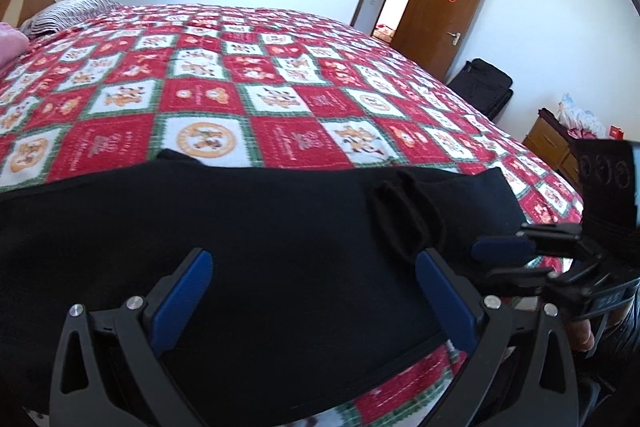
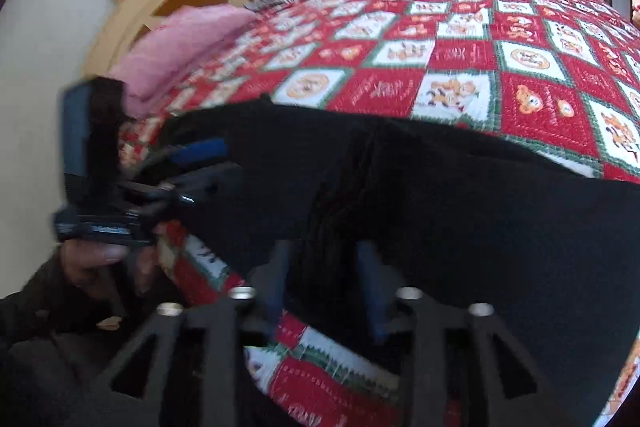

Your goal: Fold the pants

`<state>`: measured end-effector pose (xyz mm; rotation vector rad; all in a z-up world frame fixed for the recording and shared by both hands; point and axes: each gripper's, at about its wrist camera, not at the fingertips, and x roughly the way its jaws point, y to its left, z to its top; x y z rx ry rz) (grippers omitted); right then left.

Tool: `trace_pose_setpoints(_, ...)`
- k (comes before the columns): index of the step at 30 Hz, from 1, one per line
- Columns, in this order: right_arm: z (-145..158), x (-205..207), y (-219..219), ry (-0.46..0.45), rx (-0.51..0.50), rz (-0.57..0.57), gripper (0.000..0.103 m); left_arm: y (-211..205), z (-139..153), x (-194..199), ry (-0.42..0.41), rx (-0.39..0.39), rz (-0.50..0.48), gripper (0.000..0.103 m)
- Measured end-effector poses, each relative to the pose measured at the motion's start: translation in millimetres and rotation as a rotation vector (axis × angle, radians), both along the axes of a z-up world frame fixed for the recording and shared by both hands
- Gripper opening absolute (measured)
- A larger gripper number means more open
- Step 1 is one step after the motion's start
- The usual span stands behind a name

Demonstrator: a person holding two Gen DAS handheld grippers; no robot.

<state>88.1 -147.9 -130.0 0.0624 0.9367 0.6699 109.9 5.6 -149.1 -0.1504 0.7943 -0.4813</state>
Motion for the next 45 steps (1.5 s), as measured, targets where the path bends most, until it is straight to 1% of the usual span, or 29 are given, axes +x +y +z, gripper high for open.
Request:
trace_pose_setpoints(2, 11.1, -8.5, -14.2, -0.032, -0.001, -0.015, 0.048, -10.6, 0.7, 1.6, 0.005, -0.005, -0.033, 0.103)
trace_pose_setpoints(5, 22.3, -15.7, -47.4, -0.073, 0.008, -0.087, 0.049, -34.0, 2.7, 8.9, 0.027, -0.005, -0.091, 0.1)
trace_pose_setpoints(7, 24.5, -14.6, -72.7, -0.099, 0.026, -0.159, 0.049, -49.6, 2.3, 14.6, 0.046, 0.006, -0.129, 0.09)
trace_pose_setpoints(8, 24.0, -14.1, -85.6, -0.109, 0.044, -0.204, 0.05, -56.5, 1.8, 17.1, 0.054, 0.017, -0.144, 0.088)
trace_pose_setpoints(9, 22.2, -12.5, -100.1, -0.114, 0.068, -0.258, 0.05, -64.1, 0.4, 20.3, 0.068, 0.03, -0.158, 0.084)
trace_pose_setpoints(10, 20.5, -11.5, -108.1, -0.112, 0.085, -0.287, 0.05, -72.2, -1.9, 23.2, 0.086, 0.044, -0.172, 0.078)
trace_pose_setpoints(12, 16.3, -7.4, -125.5, -0.102, 0.123, -0.344, 0.05, -83.0, -3.2, 24.8, 0.09, 0.08, -0.173, 0.077)
trace_pose_setpoints(13, 14.7, -5.8, -130.6, -0.101, 0.132, -0.362, 0.051, -88.0, -2.1, 25.5, 0.084, 0.095, -0.174, 0.074)
trace_pose_setpoints(14, 13.6, -5.0, -133.5, -0.104, 0.134, -0.371, 0.051, -90.6, -1.6, 26.5, 0.088, 0.097, -0.177, 0.068)
trace_pose_setpoints(15, 13.3, -4.0, -135.5, -0.114, 0.133, -0.377, 0.051, -92.4, -1.6, 27.9, 0.093, 0.105, -0.171, 0.055)
trace_pose_setpoints(17, 12.1, -3.5, -138.5, -0.126, 0.136, -0.391, 0.051, -93.4, -1.2, 27.6, 0.093, 0.118, -0.157, 0.047)
trace_pose_setpoints(18, 10.7, -2.4, -141.4, -0.124, 0.145, -0.402, 0.051, -92.4, -0.9, 27.0, 0.093, 0.113, -0.158, 0.027)
trace_pose_setpoints(19, 9.8, -2.0, -145.4, -0.118, 0.154, -0.418, 0.052, -91.4, -0.5, 26.8, 0.1, 0.104, -0.164, 0.015)
trace_pose_setpoints(22, 7.5, -1.7, -155.9, -0.113, 0.167, -0.462, 0.052, -84.1, 6.9, 24.8, 0.102, 0.053, -0.154, 0.014)
trace_pose_setpoints(25, 8.4, -2.7, -162.5, -0.122, 0.177, -0.506, 0.053, -71.6, 19.2, 23.6, 0.087, 0.008, -0.128, 0.014)
trace_pose_setpoints(29, 11.5, -4.7, -162.0, -0.141, 0.176, -0.515, 0.054, -48.1, 28.4, 27.6, 0.071, -0.016, -0.054, 0.014)
trace_pose_setpoints(33, 10.7, -7.4, -152.6, -0.157, 0.147, -0.484, 0.054, -30.9, 18.2, 32.1, 0.112, -0.011, 0.003, 0.014)
trace_pose_setpoints(35, 12.0, -9.7, -145.5, -0.174, 0.136, -0.454, 0.054, -29.3, 9.3, 32.6, 0.13, -0.002, 0.011, 0.014)
trace_pose_setpoints(37, 11.9, -10.7, -133.3, -0.175, 0.119, -0.39, 0.054, -32.3, -1.8, 33.8, 0.143, 0.012, 0.012, 0.015)
trace_pose_setpoints(38, 8.4, -9.7, -123.8, -0.158, 0.099, -0.341, 0.054, -32.9, -3.9, 33.0, 0.141, 0.026, 0.015, 0.016)
trace_pose_setpoints(39, 3.6, -8.6, -116.9, -0.135, 0.082, -0.307, 0.054, -32.9, -5.7, 32.3, 0.133, 0.04, 0.021, 0.02)
trace_pose_setpoints(41, -12.3, -3.6, -103.3, -0.062, 0.028, -0.247, 0.055, -35.0, -5.0, 28.8, 0.113, 0.056, 0.012, 0.024)
trace_pose_setpoints(42, -18.8, -3.5, -98.1, -0.057, -0.012, -0.24, 0.055, -36.9, -3.6, 26.0, 0.1, 0.077, 0.004, 0.031)
trace_pose_setpoints(43, -18.9, -6.1, -95.1, -0.082, -0.035, -0.233, 0.055, -40.7, -1.8, 21.9, 0.08, 0.116, -0.002, 0.044)
trace_pose_setpoints(44, -17.5, -7.6, -92.9, -0.09, -0.048, -0.226, 0.055, -42.8, 0.5, 18.3, 0.059, 0.138, -0.001, 0.052)
trace_pose_setpoints(45, -15.0, -8.2, -92.7, -0.089, -0.05, -0.227, 0.055, -44.5, 3.7, 13.5, 0.027, 0.16, 0.005, 0.066)
